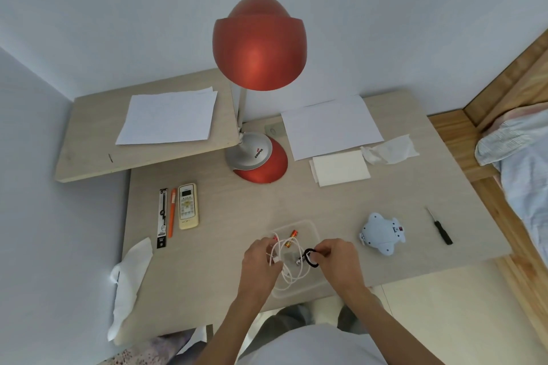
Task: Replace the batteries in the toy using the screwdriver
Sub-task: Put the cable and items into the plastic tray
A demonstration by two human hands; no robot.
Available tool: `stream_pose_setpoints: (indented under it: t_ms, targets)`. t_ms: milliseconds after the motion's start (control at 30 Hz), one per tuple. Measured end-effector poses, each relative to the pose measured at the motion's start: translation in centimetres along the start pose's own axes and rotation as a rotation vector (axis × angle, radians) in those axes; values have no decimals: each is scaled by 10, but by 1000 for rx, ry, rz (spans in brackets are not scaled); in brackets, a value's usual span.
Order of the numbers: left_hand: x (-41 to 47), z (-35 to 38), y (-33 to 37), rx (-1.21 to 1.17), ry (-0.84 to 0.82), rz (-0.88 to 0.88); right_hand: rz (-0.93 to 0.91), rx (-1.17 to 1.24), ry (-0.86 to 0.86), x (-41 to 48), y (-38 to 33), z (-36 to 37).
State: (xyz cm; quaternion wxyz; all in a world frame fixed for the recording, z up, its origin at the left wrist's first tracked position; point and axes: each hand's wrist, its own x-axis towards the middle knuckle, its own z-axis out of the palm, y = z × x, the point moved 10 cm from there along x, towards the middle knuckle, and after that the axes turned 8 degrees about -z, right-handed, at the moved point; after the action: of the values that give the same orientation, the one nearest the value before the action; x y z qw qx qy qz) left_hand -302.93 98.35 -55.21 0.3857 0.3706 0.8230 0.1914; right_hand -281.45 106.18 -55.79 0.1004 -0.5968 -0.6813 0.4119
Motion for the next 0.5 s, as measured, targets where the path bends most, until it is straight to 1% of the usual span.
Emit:
stream_pose_setpoints:
  t_ms: [133,267,400,500]
  targets:
    - [-1,9,7,90,-51,5,-11,-30,6,2,-1,1]
    - [-2,10,7,80,-136,-16,-45,-70,-8,4,0,3]
    - [-8,-5,13,37,-130,22,-58,-94,-10,3,-1,3]
    - [-9,-19,0,-1,-82,-20,-31,-64,7,0,0,-1]
